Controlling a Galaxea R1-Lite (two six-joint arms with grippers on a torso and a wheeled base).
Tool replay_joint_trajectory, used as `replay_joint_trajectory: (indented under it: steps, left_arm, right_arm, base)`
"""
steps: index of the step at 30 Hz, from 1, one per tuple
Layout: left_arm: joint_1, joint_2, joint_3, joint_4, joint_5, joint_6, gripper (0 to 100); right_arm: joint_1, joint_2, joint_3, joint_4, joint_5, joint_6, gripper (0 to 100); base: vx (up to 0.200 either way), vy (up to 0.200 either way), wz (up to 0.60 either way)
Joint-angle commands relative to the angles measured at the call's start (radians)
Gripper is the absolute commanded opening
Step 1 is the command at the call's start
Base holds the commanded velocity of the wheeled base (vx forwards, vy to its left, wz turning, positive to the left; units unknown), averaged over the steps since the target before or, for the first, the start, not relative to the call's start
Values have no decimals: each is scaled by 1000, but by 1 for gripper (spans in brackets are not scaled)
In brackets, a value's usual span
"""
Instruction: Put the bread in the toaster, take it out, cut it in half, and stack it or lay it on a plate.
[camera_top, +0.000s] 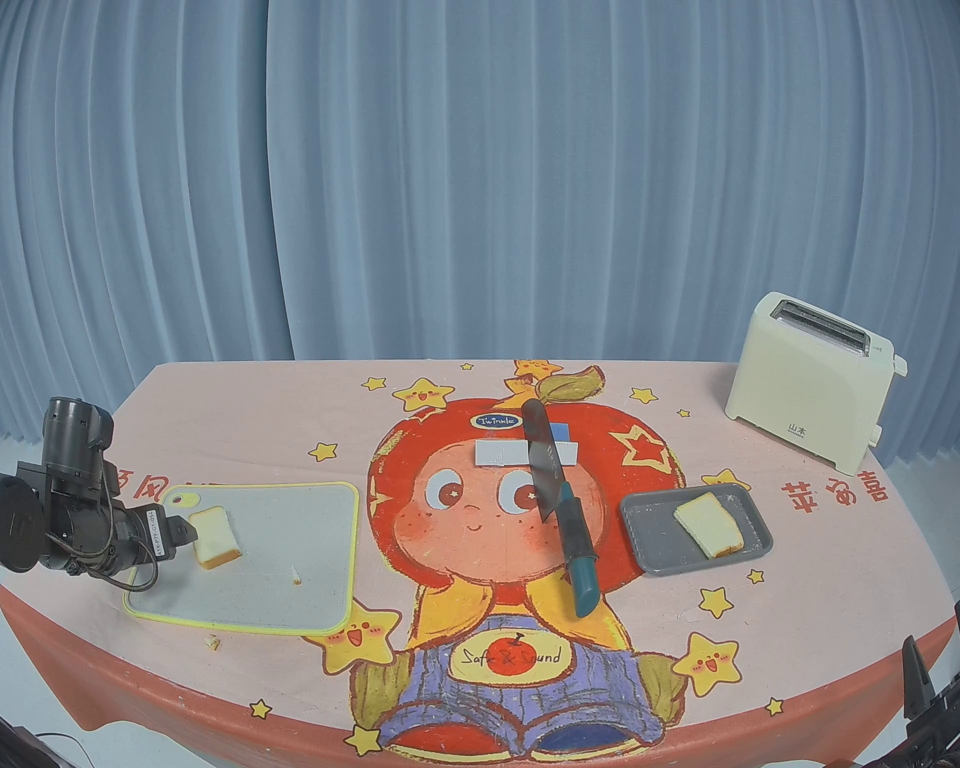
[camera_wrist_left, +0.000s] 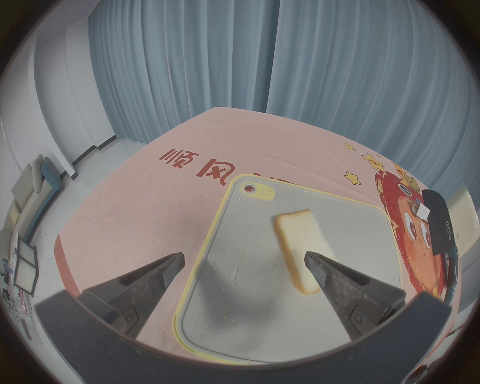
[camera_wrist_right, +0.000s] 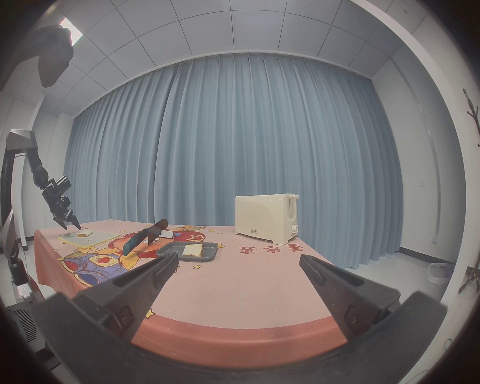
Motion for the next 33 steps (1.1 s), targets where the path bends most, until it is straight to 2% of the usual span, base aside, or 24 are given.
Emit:
replay_joint_trajectory:
  steps: [1, 7, 11, 25, 26, 33]
  left_arm:
    - [1, 28, -14, -1, 0, -1, 100]
    - [1, 65, -31, -1, -2, -2, 100]
    - [0, 82, -33, -1, 1, -22, 100]
    - [9, 102, -27, 0, -2, -19, 100]
    - [9, 102, -24, 0, -2, -19, 0]
    - [7, 107, -30, -3, -2, -20, 0]
  right_arm:
    - [0, -16, 18, -1, 0, 0, 100]
    - [1, -16, 18, -1, 0, 0, 100]
    - [1, -16, 18, -1, 0, 0, 100]
    - [0, -16, 18, -1, 0, 0, 100]
    - [0, -16, 18, -1, 0, 0, 100]
    - [0, -16, 18, -1, 0, 0, 100]
  base:
    - [0, 0, 0]
    - [0, 0, 0]
    - [0, 0, 0]
    - [0, 0, 0]
    - [0, 0, 0]
    - [0, 0, 0]
